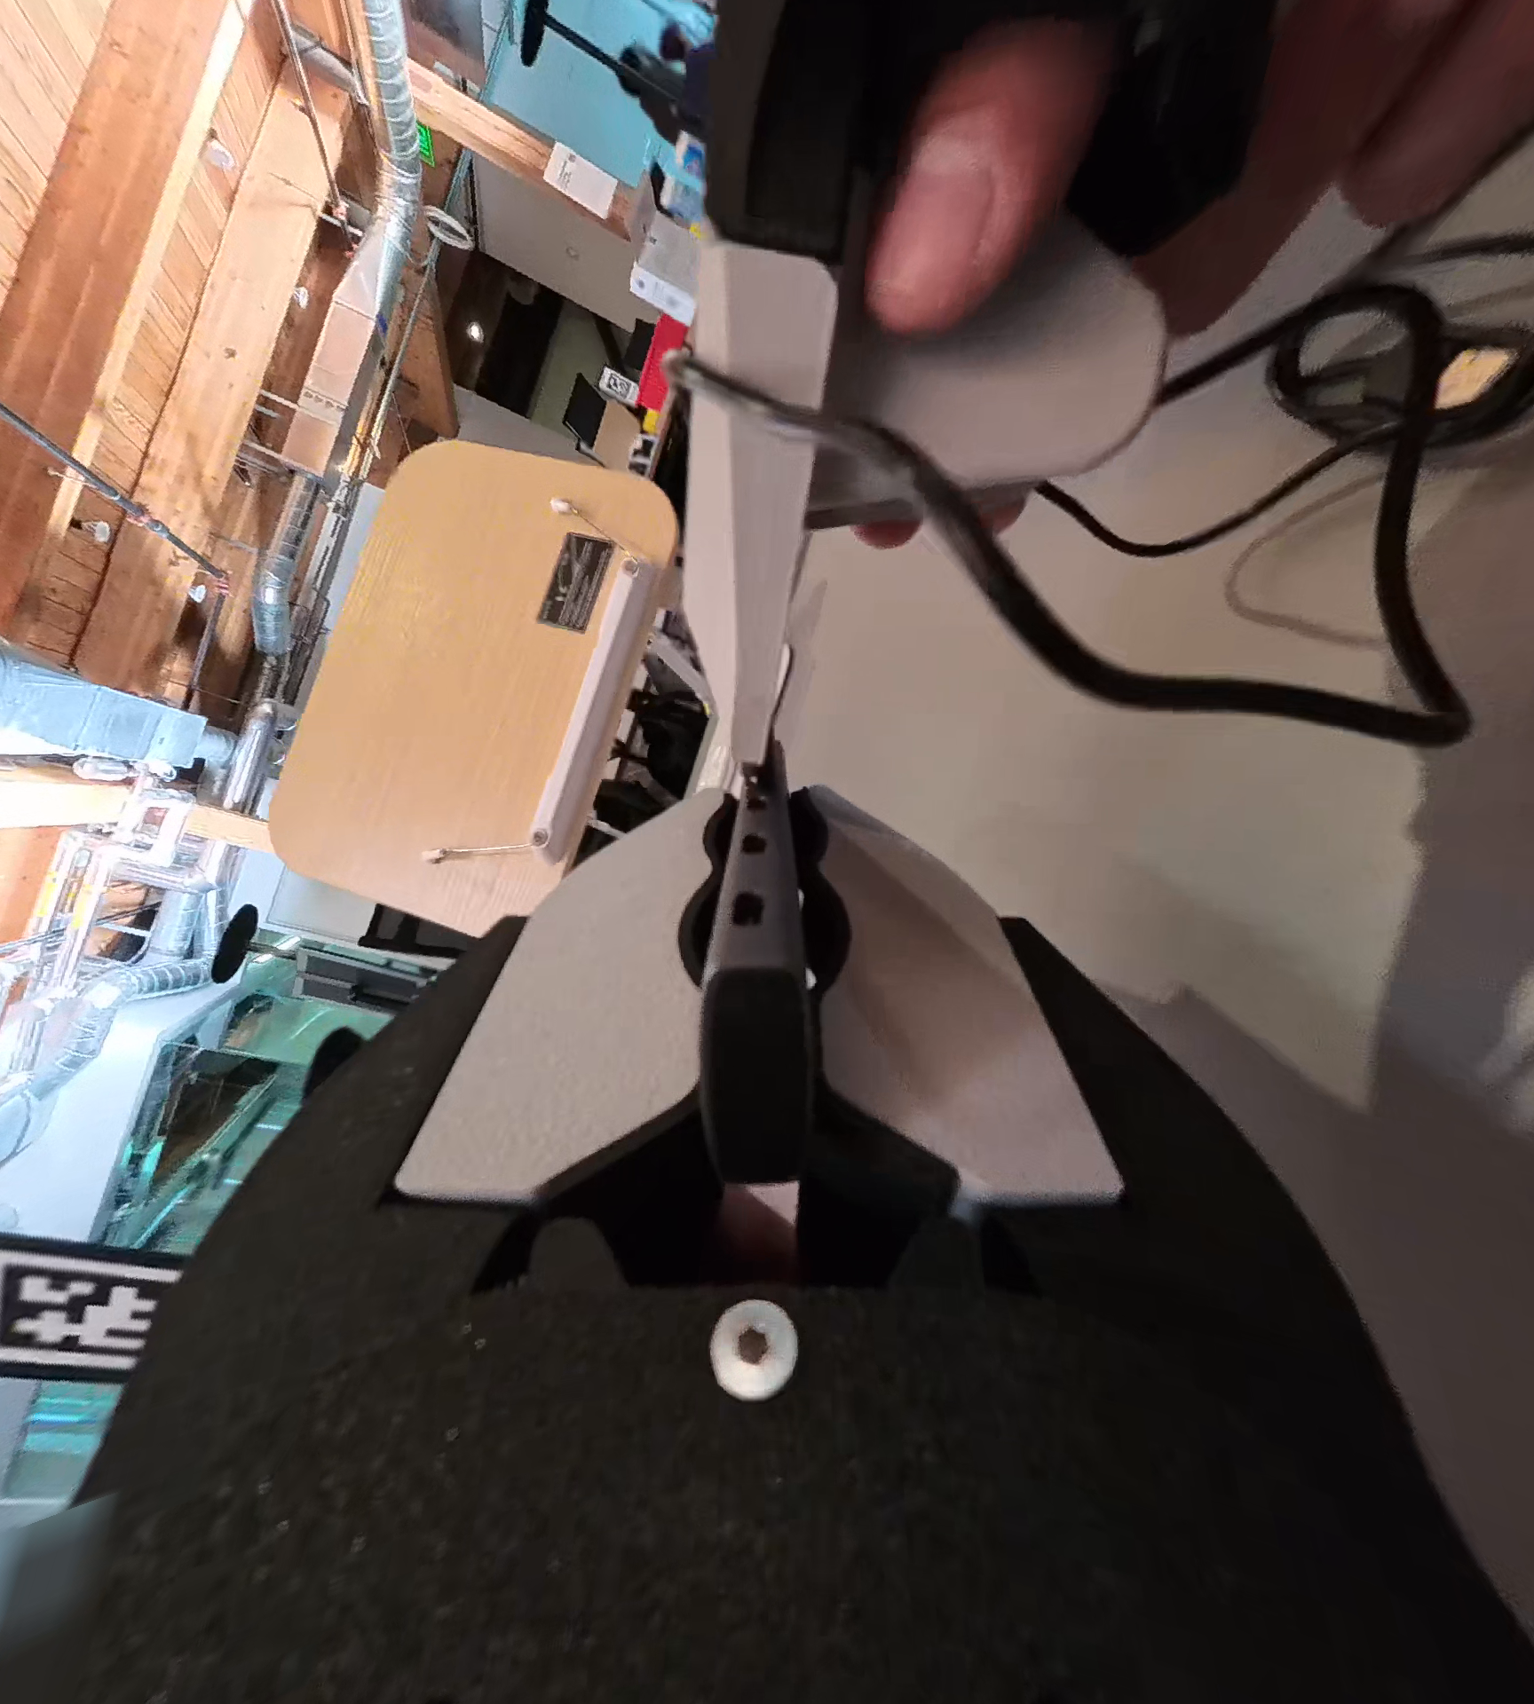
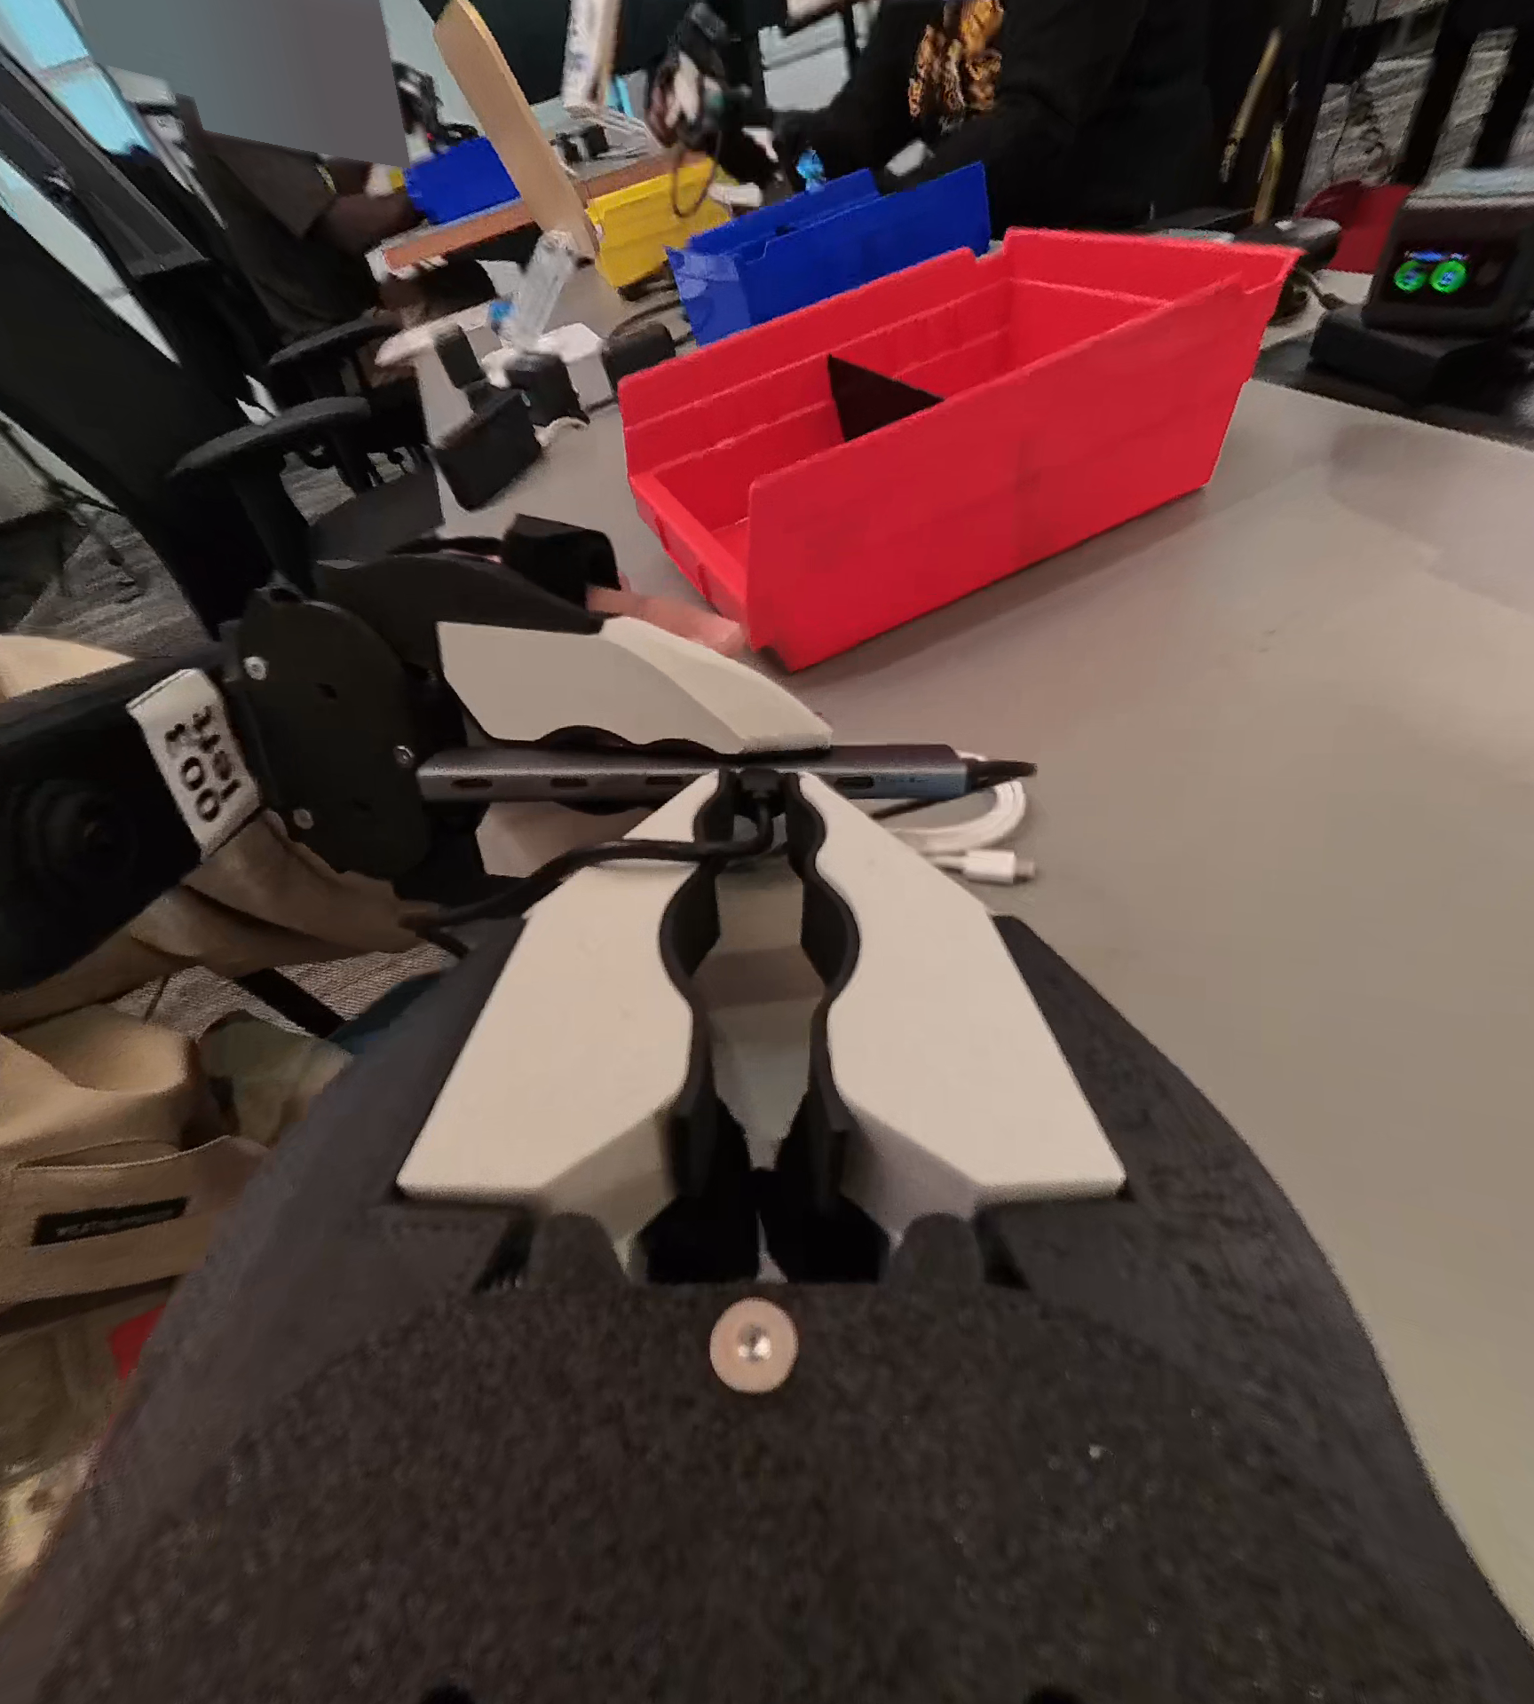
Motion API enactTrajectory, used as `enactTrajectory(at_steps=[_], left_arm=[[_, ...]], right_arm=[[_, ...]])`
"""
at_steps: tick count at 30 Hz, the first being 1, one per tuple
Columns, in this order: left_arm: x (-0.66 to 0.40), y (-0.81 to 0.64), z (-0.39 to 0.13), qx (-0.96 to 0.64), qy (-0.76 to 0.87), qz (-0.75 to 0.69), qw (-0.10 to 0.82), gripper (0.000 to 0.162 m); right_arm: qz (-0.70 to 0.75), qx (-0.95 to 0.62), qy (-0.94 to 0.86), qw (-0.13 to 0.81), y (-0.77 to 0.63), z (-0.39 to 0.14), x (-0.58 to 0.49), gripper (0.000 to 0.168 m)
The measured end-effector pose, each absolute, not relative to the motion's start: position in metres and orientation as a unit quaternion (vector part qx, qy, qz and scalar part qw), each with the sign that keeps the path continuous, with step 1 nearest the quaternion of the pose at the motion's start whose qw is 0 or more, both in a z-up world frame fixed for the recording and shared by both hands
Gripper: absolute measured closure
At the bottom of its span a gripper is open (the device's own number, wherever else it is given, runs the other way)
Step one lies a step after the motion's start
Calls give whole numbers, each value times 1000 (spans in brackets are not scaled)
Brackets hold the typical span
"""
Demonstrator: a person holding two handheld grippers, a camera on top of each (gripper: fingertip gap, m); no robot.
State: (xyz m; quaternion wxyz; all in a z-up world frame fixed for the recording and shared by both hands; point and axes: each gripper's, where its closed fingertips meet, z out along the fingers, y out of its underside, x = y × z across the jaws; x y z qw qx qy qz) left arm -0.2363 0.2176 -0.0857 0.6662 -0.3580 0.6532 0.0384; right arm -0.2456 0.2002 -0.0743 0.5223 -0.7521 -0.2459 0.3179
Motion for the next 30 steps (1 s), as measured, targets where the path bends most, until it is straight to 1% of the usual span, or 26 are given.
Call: enactTrajectory(at_steps=[1, 2, 3, 4, 5, 7, 9, 11, 14, 16, 18, 22, 25, 27, 30], left_arm=[[-240, 216, -77, -363, 642, 21, 676, 151], [-249, 219, -65, -379, 620, 13, 687, 151], [-262, 223, -53, -400, 595, 13, 697, 151], [-278, 227, -38, -414, 565, 12, 713, 151], [-295, 229, -25, -428, 537, 1, 728, 151], [-328, 233, -8, -461, 489, -24, 740, 151], [-355, 237, -10, -493, 460, -29, 738, 151], [-372, 240, -22, -517, 449, -28, 729, 151], [-382, 245, -37, -546, 436, -23, 715, 151], [-384, 249, -41, -549, 437, -5, 713, 151], [-384, 250, -44, -551, 439, 1, 710, 151], [-384, 249, -49, -544, 456, 19, 704, 151], [-387, 251, -51, -549, 453, 21, 702, 151], [-390, 253, -50, -555, 445, 16, 703, 151], [-396, 257, -47, -561, 433, 13, 705, 151]], right_arm=[[334, -741, -253, 524, 198, -67, -249, 158], [343, -731, -265, 526, 194, -60, -250, 152], [339, -724, -275, 534, 193, -54, -247, 140], [331, -719, -285, 540, 192, -49, -242, 135], [324, -714, -289, 549, 193, -46, -234, 133], [321, -714, -267, 562, 200, -43, -217, 133], [312, -734, -249, 550, 212, -57, -207, 133], [277, -761, -266, 523, 224, -84, -206, 133], [230, -804, -305, 456, 243, -126, -216, 131], [236, -829, -289, 416, 256, -140, -231, 132], [240, -841, -286, 393, 267, -145, -251, 132], [163, -865, -307, 361, 275, -169, -266, 132], [210, -833, -337, 385, 262, -160, -300, 133], [208, -798, -393, 406, 257, -150, -321, 135], [190, -809, -409, 376, 267, -159, -337, 135]])
